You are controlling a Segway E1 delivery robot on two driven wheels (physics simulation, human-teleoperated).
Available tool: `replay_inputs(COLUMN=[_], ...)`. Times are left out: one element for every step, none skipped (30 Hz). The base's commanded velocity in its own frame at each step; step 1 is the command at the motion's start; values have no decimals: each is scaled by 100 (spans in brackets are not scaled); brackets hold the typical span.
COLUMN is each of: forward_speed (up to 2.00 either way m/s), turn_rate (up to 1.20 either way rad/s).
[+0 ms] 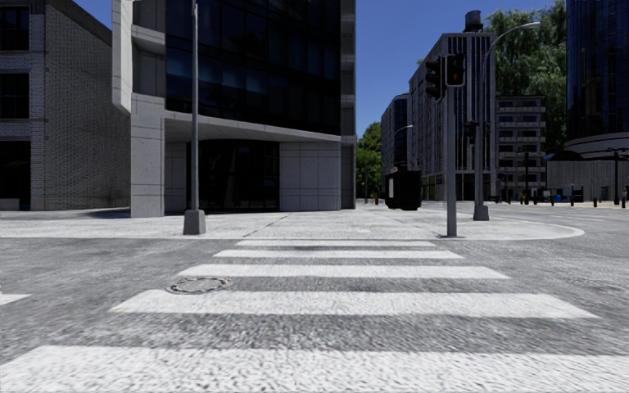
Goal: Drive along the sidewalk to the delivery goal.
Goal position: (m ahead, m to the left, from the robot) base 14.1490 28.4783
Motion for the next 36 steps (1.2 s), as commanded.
replay_inputs(forward_speed=[200,200,200,200,200,200,200,200,200,200,200,200,200,200,200,200,200,200,200,200,200,200,200,200,200,200,200,200,200,200,200,200,200,200,200,200], turn_rate=[0,0,0,0,0,0,0,0,0,0,0,0,0,0,0,0,0,0,0,0,0,0,0,0,0,0,0,0,0,0,0,0,0,0,0,0])
